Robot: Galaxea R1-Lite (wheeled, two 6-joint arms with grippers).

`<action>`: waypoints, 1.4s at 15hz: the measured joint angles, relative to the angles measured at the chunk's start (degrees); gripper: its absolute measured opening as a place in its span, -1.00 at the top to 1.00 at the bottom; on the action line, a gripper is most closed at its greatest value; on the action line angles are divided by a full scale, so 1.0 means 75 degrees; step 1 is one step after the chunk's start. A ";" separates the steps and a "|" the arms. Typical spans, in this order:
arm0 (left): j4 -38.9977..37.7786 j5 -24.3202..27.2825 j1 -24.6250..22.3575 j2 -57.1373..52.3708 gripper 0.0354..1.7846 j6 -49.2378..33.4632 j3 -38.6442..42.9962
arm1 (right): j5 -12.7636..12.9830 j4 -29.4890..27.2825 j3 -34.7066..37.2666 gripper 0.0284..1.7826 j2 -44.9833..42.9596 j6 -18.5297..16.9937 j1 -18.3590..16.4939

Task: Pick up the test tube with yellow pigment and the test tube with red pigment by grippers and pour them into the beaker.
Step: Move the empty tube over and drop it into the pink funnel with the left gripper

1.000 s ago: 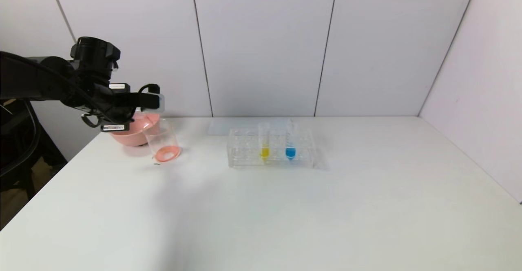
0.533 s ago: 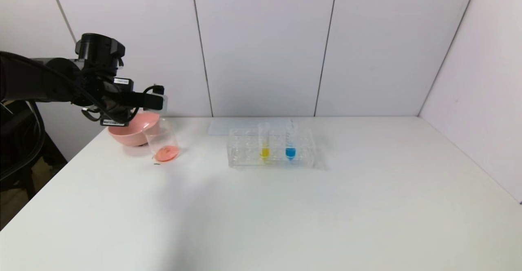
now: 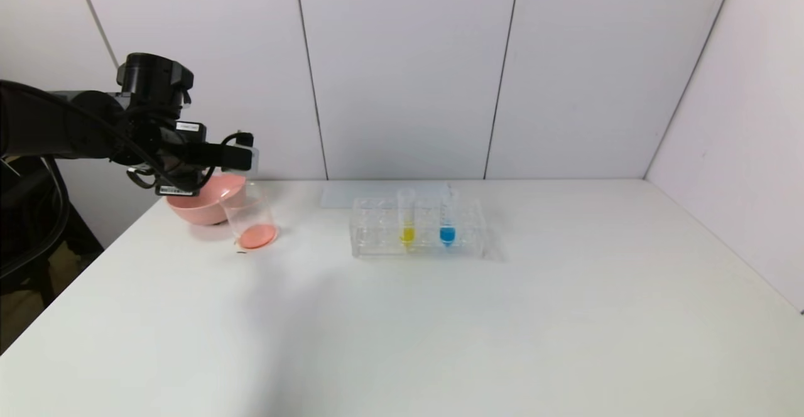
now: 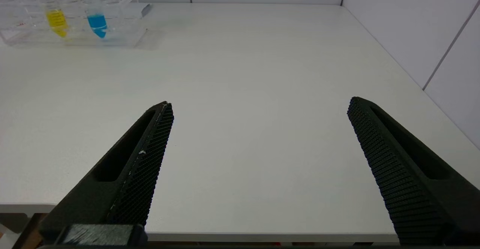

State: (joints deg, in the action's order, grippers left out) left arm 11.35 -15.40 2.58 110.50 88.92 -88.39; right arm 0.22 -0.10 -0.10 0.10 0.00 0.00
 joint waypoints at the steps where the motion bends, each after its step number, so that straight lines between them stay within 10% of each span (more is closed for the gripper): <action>1: -0.0052 0.0003 -0.0003 -0.0021 0.54 -0.0018 0.0037 | 0.0000 0.0000 0.0000 -0.91 0.0000 0.0000 0.0000; 10: -0.1733 0.1347 -0.0260 -0.0249 0.54 -0.2072 0.0429 | -0.0002 0.0000 0.0000 -0.91 0.0000 0.0000 0.0000; 21: -0.4676 0.2144 -0.0795 -0.0764 0.54 -0.8156 0.1573 | 0.0000 0.0000 0.0000 -0.91 0.0000 0.0000 0.0000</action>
State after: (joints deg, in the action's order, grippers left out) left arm -23.72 0.68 -3.38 104.77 27.75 -76.59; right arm 0.22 -0.10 -0.10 0.10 0.00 0.00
